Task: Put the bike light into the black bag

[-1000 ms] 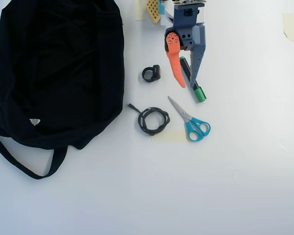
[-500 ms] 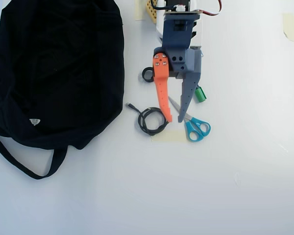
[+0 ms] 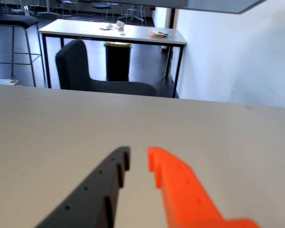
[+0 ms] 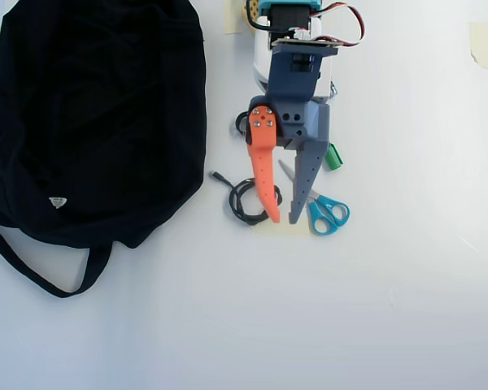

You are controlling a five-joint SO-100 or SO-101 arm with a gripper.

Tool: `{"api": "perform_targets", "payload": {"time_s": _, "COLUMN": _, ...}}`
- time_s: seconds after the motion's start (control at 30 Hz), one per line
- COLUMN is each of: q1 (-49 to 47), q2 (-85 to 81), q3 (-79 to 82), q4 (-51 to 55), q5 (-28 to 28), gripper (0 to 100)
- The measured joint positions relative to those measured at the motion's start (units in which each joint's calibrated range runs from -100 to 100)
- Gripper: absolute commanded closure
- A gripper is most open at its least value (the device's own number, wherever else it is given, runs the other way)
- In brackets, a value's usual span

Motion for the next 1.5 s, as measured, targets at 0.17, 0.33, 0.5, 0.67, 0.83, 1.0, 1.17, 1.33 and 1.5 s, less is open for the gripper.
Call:
{"api": "perform_targets", "payload": {"time_s": 0.17, "q1": 0.07, "q2": 0.00, "q3": 0.00, "q4": 0.00, "q5": 0.10, "gripper": 94}}
{"api": "perform_targets", "payload": {"time_s": 0.33, "q1": 0.00, "q2": 0.00, "q3": 0.00, "q4": 0.00, "q5": 0.15, "gripper": 95}}
{"api": "perform_targets", "payload": {"time_s": 0.5, "q1": 0.22, "q2": 0.00, "q3": 0.00, "q4": 0.00, "q5": 0.15, "gripper": 95}}
{"api": "perform_targets", "payload": {"time_s": 0.67, "q1": 0.07, "q2": 0.00, "q3": 0.00, "q4": 1.46, "q5": 0.05, "gripper": 95}}
{"api": "perform_targets", "payload": {"time_s": 0.83, "q1": 0.15, "q2": -0.08, "q3": -1.02, "q4": 18.21, "q5": 0.05, "gripper": 95}}
{"api": "perform_targets", "payload": {"time_s": 1.0, "q1": -2.87, "q2": -5.65, "q3": -2.67, "q4": 43.62, "q5": 0.05, "gripper": 95}}
{"api": "perform_targets", "payload": {"time_s": 1.17, "q1": -4.48, "q2": -11.12, "q3": -2.83, "q4": 62.60, "q5": 0.05, "gripper": 95}}
{"api": "perform_targets", "payload": {"time_s": 1.33, "q1": -4.78, "q2": -13.37, "q3": -3.07, "q4": 74.88, "q5": 0.05, "gripper": 95}}
{"api": "perform_targets", "payload": {"time_s": 1.5, "q1": -4.26, "q2": -14.61, "q3": -3.07, "q4": 77.37, "q5": 0.05, "gripper": 95}}
